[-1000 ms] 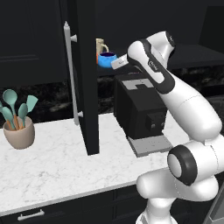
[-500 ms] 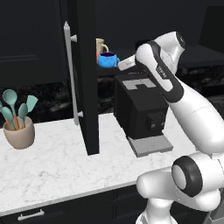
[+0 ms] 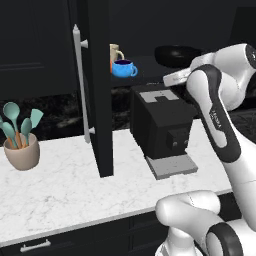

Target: Gather all objects into one cabinet and sort the glasses and bowls to opposite sides.

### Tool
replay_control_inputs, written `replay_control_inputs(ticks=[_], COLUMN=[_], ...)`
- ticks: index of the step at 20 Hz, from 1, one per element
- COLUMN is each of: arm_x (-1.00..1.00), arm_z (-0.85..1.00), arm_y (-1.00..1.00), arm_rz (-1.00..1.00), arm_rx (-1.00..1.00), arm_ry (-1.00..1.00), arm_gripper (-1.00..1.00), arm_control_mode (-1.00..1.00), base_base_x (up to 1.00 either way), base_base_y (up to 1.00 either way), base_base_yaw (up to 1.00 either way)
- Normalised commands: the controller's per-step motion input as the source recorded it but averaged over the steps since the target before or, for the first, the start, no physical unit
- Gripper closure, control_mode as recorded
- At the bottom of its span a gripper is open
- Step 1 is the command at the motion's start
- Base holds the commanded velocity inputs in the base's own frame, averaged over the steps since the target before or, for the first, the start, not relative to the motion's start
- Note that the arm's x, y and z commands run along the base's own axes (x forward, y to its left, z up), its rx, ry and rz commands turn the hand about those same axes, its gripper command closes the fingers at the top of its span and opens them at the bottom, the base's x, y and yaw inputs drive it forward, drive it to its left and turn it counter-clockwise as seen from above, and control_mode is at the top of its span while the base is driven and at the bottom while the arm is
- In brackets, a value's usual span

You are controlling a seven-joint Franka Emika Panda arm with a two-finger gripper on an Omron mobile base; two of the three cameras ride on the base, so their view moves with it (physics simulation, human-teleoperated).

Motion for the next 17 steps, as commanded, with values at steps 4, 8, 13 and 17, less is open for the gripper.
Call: replay_control_inputs(ticks=[4,8,13,17], arm_x=[-0.89,-0.94,-1.0,-1.0], arm_z=[0.34,0.26,0.07,0.04], arm_y=[-0.41,-0.44,-0.34,-0.14], arm_rz=[-0.22,-0.2,-0.13,-0.13], arm_rx=[0.0,0.0,0.0,0.0], arm_ry=[0.0,0.05,0.0,0.0], arm_gripper=[-1.0,-1.0,-1.0,-1.0], arm_control_mode=[-1.0,-1.0,-1.0,-1.0], base_base_x=[0.0,0.0,0.0,0.0], base_base_y=[0.0,0.0,0.0,0.0], base_base_yaw=[0.0,0.0,0.0,0.0])
